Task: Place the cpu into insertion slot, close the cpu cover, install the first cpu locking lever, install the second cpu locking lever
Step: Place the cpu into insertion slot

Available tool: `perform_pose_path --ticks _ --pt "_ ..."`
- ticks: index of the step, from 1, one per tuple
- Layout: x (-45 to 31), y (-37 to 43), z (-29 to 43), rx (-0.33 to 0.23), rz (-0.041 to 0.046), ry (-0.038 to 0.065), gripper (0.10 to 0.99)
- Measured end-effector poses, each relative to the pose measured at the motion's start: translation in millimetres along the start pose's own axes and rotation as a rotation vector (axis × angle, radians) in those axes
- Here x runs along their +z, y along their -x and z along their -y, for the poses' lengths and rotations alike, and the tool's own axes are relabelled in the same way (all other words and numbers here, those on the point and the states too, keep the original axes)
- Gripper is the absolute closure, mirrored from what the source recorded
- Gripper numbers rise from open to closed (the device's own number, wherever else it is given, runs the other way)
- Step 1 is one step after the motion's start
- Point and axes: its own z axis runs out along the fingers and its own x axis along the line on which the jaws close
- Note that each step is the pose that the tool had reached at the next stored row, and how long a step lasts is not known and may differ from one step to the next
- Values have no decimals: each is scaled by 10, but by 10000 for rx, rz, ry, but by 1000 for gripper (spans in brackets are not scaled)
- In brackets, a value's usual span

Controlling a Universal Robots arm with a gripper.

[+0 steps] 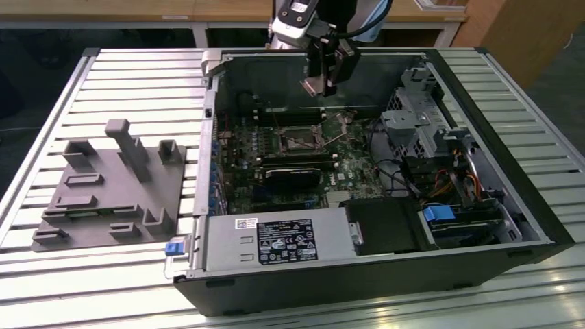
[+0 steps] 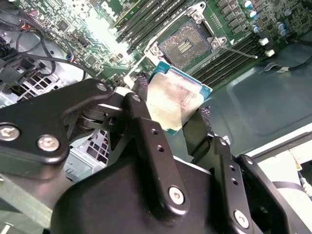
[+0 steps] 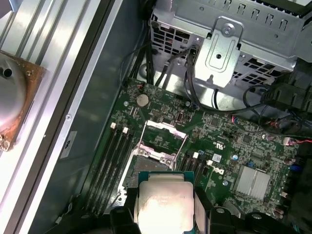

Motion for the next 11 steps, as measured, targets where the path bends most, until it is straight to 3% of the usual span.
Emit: perform_pose_path --ticks 11 --pt "25 0 2 197 22 0 549"
